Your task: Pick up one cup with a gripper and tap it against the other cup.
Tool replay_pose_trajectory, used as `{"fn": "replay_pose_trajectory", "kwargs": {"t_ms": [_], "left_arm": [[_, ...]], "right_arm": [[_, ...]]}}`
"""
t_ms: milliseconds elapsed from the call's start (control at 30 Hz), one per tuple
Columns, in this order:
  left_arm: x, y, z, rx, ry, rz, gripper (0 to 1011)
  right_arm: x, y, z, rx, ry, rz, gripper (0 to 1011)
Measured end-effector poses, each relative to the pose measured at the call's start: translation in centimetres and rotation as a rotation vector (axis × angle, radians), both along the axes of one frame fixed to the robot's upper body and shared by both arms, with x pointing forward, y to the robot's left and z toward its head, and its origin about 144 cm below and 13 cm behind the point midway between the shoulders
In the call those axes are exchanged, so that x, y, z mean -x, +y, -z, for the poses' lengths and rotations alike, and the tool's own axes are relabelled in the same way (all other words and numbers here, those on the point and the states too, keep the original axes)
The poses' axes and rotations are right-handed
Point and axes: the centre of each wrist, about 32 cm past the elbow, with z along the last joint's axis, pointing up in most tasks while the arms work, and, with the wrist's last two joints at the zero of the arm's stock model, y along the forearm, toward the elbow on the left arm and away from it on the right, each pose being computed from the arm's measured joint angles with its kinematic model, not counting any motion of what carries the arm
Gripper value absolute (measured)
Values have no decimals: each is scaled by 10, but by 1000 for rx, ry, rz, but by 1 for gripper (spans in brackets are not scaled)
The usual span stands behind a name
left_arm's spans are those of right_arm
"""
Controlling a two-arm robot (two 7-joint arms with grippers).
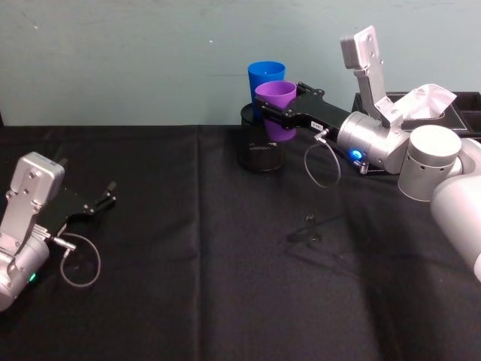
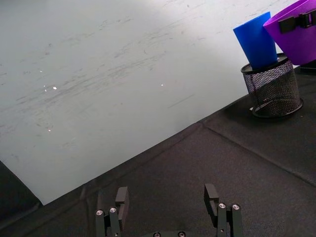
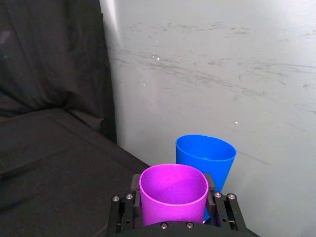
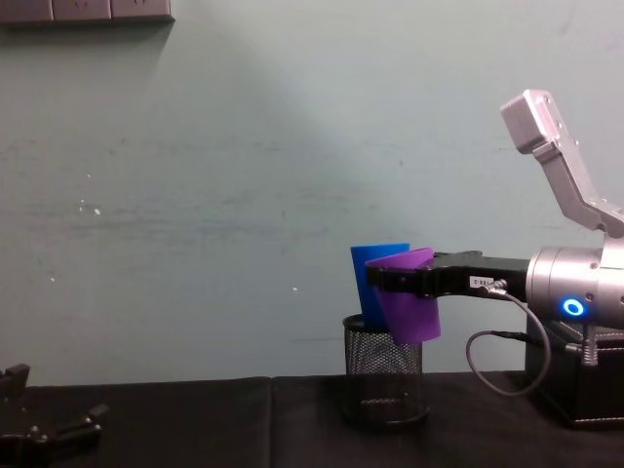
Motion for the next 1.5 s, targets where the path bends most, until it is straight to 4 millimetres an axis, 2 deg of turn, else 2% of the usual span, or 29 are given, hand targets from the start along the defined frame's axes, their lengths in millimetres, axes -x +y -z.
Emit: {"fn": "replay_pose_trajectory", "kwargs": {"t_ms": [467, 967, 1300, 1500], "left_arm": [[0, 0, 0, 0, 0, 0, 1000], [0, 0, 0, 0, 0, 0, 1000], [0, 0, 0, 0, 0, 0, 1000], [0, 0, 0, 0, 0, 0, 1000]], "right_arm": [[10, -5, 0, -10, -7, -26, 726], [52, -10, 3, -49, -17, -96, 726], [80, -22, 17, -68, -39, -190, 724], [90, -32, 35, -57, -33, -258, 724]]}}
